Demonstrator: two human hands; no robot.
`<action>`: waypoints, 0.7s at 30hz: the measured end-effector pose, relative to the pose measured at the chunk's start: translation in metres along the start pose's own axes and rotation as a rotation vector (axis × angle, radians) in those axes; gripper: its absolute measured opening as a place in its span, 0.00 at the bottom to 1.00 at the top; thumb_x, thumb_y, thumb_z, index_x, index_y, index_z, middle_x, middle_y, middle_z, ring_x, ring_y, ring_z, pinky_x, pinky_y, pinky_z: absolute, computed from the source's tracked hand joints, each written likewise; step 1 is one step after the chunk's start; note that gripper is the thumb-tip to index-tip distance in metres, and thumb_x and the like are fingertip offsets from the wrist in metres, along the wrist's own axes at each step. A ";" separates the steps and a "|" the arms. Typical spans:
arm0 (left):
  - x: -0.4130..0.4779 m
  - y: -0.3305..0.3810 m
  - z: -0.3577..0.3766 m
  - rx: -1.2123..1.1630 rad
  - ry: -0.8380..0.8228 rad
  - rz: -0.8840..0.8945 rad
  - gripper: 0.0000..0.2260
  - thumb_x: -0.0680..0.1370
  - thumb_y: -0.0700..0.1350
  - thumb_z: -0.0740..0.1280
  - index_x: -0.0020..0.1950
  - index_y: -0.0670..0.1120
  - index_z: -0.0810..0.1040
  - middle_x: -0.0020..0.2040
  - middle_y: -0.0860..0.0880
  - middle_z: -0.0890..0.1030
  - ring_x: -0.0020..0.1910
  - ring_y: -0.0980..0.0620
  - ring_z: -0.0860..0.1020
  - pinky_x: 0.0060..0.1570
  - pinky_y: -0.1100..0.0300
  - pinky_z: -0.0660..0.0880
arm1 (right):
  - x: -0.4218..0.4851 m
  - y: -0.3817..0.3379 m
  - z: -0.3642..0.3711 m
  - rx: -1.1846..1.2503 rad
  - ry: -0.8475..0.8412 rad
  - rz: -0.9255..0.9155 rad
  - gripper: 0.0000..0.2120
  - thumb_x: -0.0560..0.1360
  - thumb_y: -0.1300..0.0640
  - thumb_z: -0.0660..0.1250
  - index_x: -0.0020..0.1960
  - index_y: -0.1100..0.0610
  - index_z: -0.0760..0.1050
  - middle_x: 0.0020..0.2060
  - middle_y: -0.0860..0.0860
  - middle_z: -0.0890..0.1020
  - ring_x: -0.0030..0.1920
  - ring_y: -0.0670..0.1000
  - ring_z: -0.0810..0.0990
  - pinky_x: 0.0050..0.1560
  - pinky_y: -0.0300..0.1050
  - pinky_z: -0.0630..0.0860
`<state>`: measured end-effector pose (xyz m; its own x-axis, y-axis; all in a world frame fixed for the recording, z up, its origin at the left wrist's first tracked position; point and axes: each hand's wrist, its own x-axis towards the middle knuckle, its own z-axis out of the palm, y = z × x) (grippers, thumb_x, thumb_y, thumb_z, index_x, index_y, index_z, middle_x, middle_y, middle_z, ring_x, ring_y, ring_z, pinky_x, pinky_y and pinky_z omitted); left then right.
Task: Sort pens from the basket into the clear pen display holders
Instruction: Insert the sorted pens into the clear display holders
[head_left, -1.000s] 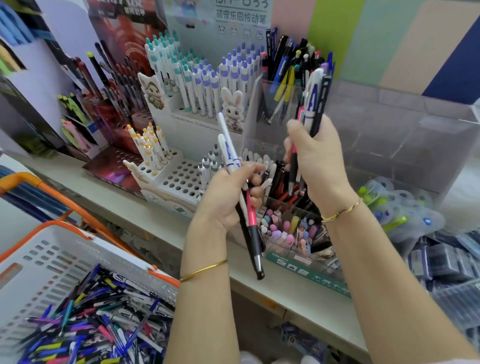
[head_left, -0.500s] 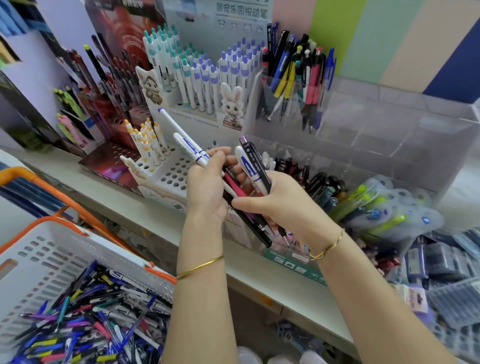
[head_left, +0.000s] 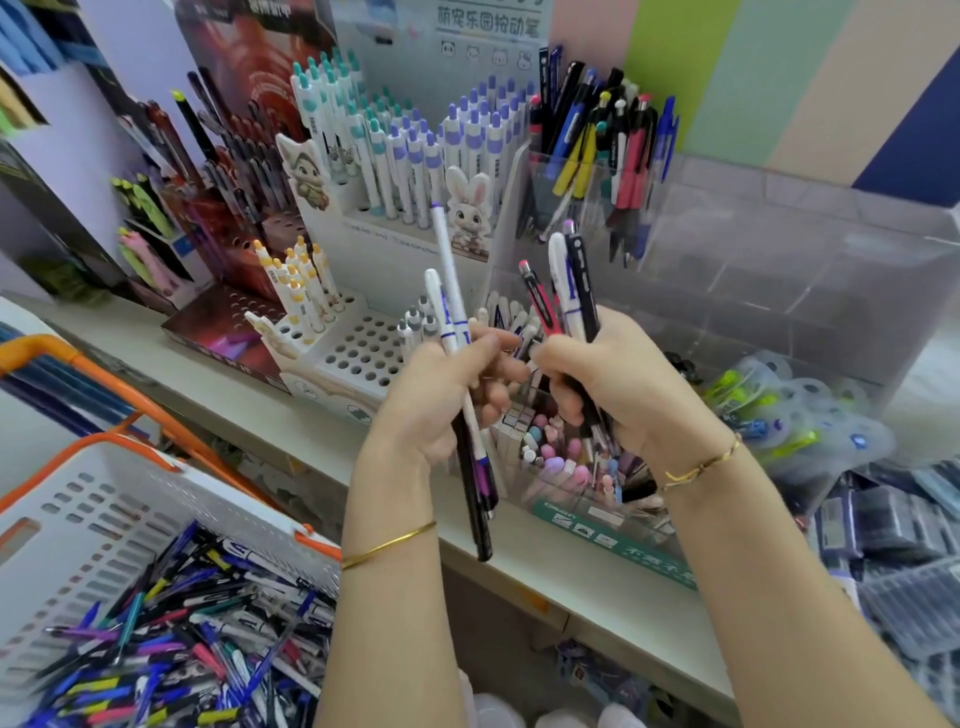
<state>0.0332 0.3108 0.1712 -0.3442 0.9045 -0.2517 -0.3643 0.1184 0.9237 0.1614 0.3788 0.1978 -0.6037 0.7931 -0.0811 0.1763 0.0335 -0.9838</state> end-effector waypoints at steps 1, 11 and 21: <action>-0.001 -0.001 0.000 0.036 -0.081 -0.021 0.08 0.82 0.40 0.59 0.47 0.43 0.77 0.29 0.50 0.78 0.22 0.58 0.70 0.20 0.68 0.65 | 0.004 -0.002 0.002 0.036 0.034 -0.016 0.09 0.74 0.66 0.65 0.37 0.58 0.68 0.20 0.51 0.69 0.20 0.50 0.64 0.22 0.40 0.63; -0.001 -0.007 -0.010 0.119 -0.403 -0.212 0.07 0.77 0.44 0.63 0.48 0.41 0.77 0.29 0.50 0.73 0.20 0.60 0.64 0.19 0.69 0.58 | 0.026 -0.021 0.013 0.395 0.217 0.020 0.06 0.72 0.66 0.69 0.48 0.62 0.75 0.50 0.71 0.79 0.21 0.44 0.68 0.21 0.37 0.66; 0.009 0.000 -0.010 -0.375 -0.066 -0.111 0.05 0.80 0.37 0.61 0.46 0.39 0.73 0.34 0.44 0.79 0.22 0.60 0.67 0.17 0.72 0.62 | 0.012 -0.013 0.012 0.603 0.424 -0.162 0.08 0.74 0.71 0.65 0.46 0.59 0.70 0.39 0.56 0.85 0.22 0.46 0.70 0.23 0.38 0.70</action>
<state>0.0218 0.3146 0.1662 -0.2328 0.9204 -0.3140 -0.6910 0.0707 0.7194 0.1427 0.3809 0.2080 -0.2134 0.9768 0.0205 -0.4189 -0.0725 -0.9051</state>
